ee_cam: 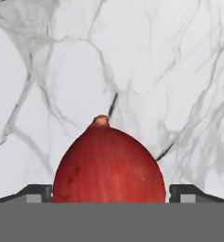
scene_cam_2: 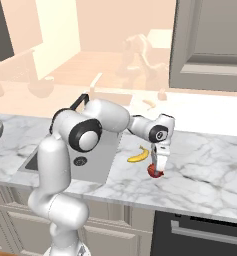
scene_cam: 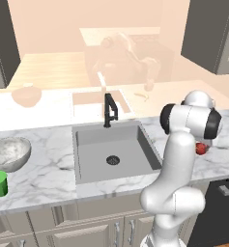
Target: Remove the onion and banana from the sink. Then move the bowl and cup from the counter to the sink for washing.
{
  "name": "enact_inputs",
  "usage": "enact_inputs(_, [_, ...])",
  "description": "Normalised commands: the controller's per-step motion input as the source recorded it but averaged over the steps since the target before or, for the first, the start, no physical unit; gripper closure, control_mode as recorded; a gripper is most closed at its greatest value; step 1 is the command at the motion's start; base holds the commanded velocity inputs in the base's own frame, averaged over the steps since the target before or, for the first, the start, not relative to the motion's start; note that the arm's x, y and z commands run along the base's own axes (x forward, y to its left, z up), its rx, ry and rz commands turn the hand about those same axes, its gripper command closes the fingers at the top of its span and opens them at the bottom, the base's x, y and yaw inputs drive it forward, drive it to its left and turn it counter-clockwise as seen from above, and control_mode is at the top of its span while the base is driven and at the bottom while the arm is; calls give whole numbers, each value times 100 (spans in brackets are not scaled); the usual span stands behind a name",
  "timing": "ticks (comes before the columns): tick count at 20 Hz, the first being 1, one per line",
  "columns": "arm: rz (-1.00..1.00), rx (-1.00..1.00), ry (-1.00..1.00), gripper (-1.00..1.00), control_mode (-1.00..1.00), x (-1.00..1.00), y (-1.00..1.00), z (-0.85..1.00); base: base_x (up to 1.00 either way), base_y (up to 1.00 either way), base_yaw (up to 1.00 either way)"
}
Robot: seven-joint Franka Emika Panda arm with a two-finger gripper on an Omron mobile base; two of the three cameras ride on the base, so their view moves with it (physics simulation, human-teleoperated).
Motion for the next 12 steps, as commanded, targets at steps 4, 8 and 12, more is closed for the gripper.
enact_inputs(4, [0, 4, 0, -100, -100, -6, 0, 15, 0, 0, 0])
enact_inputs(8, [0, 2, -5, -100, -100, -6, 4, 21, 0, 0, 0])
enact_inputs(12, [0, 0, -9, -100, -100, -9, 7, 23, 0, 0, 0])
